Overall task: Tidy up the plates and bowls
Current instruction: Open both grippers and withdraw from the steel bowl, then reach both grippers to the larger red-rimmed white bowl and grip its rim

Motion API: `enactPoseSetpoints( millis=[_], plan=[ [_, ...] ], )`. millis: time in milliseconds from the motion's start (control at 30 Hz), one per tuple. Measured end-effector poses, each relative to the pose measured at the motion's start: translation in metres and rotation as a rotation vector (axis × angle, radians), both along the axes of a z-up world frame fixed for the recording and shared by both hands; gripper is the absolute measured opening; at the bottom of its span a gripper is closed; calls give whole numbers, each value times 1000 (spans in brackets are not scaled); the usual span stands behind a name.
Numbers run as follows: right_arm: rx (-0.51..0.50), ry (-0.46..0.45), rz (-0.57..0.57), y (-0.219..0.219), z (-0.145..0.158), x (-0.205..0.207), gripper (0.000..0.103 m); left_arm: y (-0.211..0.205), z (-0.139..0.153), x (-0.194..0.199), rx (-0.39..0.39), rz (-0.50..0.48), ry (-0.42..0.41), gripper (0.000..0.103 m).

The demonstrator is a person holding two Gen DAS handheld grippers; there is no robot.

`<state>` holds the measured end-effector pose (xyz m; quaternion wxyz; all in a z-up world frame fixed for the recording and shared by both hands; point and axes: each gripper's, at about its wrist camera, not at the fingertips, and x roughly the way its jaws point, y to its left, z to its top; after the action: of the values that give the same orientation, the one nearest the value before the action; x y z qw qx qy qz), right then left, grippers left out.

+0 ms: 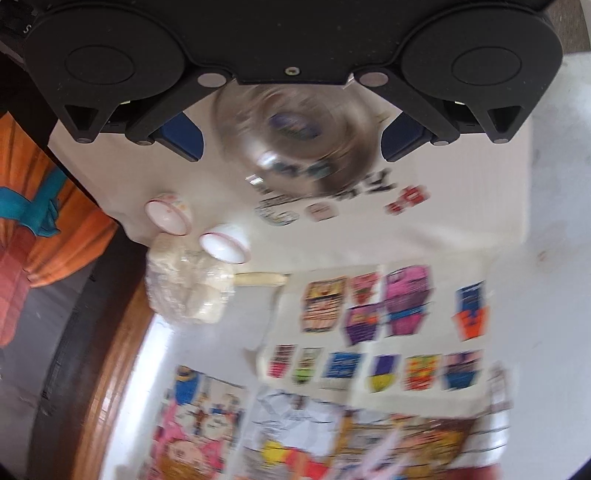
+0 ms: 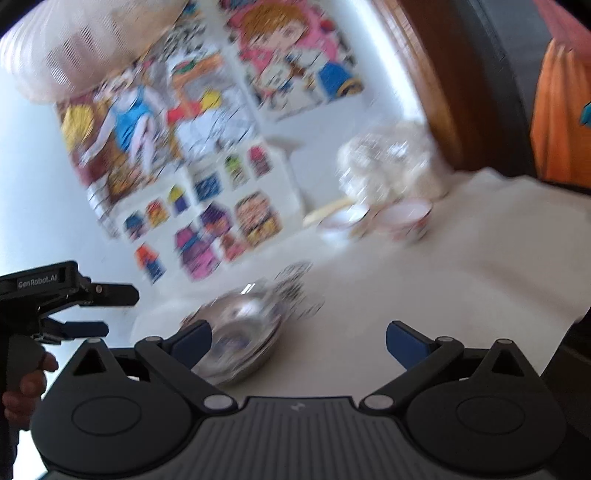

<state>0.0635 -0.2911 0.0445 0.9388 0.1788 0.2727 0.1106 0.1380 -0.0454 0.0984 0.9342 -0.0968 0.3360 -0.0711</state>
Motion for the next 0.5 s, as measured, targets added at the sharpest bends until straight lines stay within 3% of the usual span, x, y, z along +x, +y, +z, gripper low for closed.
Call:
enactPoseSetpoints(
  millis=[100,233,333,500],
  plan=[
    [-4,-34,-41,-23,2,15,103,-32,3,25,18,-37,5,102],
    [-42,-57,-74,-54,4,41,103,-67,-5,65,15,-41,90,102],
    [-88,-44,-134,-77,0,69,103,-87,-18,90,-26,-39,149,102],
    [-54,5,-211,-117,-15,112,103,-115,-31,127,-28,-40,175,102]
  ],
)
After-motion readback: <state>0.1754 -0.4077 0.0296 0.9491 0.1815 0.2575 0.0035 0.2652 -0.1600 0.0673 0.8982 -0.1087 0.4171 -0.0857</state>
